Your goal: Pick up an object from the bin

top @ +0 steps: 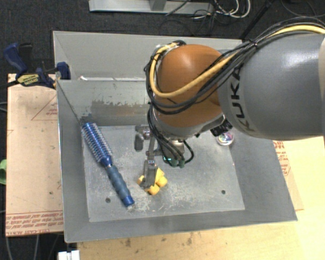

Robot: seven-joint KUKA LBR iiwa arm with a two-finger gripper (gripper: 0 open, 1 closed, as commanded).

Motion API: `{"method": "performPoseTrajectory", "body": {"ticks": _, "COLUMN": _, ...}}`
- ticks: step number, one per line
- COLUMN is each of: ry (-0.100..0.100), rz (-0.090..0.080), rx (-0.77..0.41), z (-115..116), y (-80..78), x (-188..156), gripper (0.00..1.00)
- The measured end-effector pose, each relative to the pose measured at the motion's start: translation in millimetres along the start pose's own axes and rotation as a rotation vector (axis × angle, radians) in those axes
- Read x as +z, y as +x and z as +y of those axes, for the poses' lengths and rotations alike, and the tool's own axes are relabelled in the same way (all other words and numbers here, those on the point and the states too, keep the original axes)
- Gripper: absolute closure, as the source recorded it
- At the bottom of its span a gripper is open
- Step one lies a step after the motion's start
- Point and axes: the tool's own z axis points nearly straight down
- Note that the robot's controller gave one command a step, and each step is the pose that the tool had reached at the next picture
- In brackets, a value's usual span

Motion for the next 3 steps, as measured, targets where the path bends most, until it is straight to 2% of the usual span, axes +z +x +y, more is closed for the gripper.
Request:
{"method": "performPoseTrajectory", "body": {"ticks": 1, "ry": 0.001, "rz": 0.0, "rx": -0.194, "z": -31.9, "y": -5.0, "x": 133.6, "gripper": 0.0}}
{"method": "performPoseTrajectory", "body": {"ticks": 2, "ry": 0.002, "rz": -0.007, "rx": -0.176, "z": -81.4, "y": -28.3, "x": 157.1, "gripper": 0.0}}
{"method": "performPoseTrajectory", "body": {"ticks": 3, "ry": 0.0, "rz": -0.01, "rx": -0.501, "z": -37.4, "y": -30.9, "x": 155.2, "gripper": 0.0}}
